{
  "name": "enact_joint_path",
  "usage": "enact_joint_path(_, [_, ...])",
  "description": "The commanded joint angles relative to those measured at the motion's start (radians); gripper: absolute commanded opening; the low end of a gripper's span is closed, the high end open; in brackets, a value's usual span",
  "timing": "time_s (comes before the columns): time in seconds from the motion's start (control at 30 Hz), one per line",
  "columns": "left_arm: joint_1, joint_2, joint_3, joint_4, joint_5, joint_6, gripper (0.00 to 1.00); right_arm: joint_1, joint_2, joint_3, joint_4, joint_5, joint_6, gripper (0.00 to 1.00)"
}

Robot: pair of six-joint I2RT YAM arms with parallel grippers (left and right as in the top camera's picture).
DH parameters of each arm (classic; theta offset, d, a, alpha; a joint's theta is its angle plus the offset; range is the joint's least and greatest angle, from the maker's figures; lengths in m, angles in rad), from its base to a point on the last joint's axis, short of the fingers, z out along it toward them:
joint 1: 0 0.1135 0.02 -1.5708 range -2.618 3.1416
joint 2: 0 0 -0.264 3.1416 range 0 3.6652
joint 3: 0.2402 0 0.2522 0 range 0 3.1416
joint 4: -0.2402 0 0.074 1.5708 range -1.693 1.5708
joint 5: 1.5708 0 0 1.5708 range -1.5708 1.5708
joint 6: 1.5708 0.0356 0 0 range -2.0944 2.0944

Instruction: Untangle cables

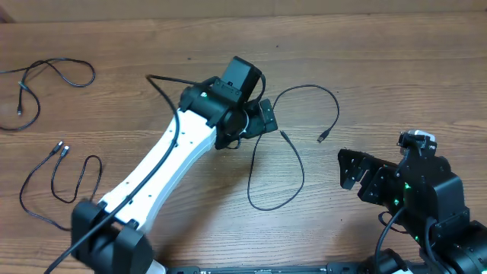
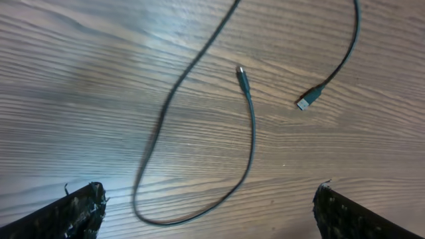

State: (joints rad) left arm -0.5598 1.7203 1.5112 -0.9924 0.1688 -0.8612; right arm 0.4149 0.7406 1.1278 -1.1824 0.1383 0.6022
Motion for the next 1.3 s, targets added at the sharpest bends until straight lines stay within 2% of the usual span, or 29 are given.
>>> enact_joint_path(0.0, [-0.035, 0.063, -0.009, 0.042, 0.053, -0.036, 0.99, 0.004, -0.003, 0.018, 0.002, 0.011, 0.003, 1.0])
enact_joint_path(0.17, [-0.093, 0.159, -0.009, 0.111, 0.037, -0.032, 1.0, 0.004, -0.003, 0.018, 0.002, 0.011, 0.003, 1.0])
enact_joint_path(0.4, [-0.132, 0.255, -0.009, 0.115, -0.071, -0.032, 0.99, 0.004, -0.003, 0.018, 0.002, 0.011, 0.003, 1.0])
enact_joint_path(0.67, [-0.156, 0.323, -0.009, 0.146, -0.14, 0.039, 1.0, 0.004, -0.003, 0.018, 0.002, 0.011, 0.003, 1.0])
enact_joint_path(0.87, [-0.163, 0.335, -0.01, 0.148, -0.219, 0.039, 1.0, 0.004, -0.003, 0.018, 0.002, 0.011, 0.003, 1.0])
enact_joint_path(1.13, [-0.163, 0.335, -0.011, 0.129, -0.426, 0.081, 1.0, 0.004, -0.003, 0.018, 0.002, 0.011, 0.003, 1.0])
enact_joint_path(1.27, [-0.162, 0.335, -0.011, 0.129, -0.419, 0.079, 0.85, 0.004, -0.003, 0.018, 0.002, 0.011, 0.003, 1.0])
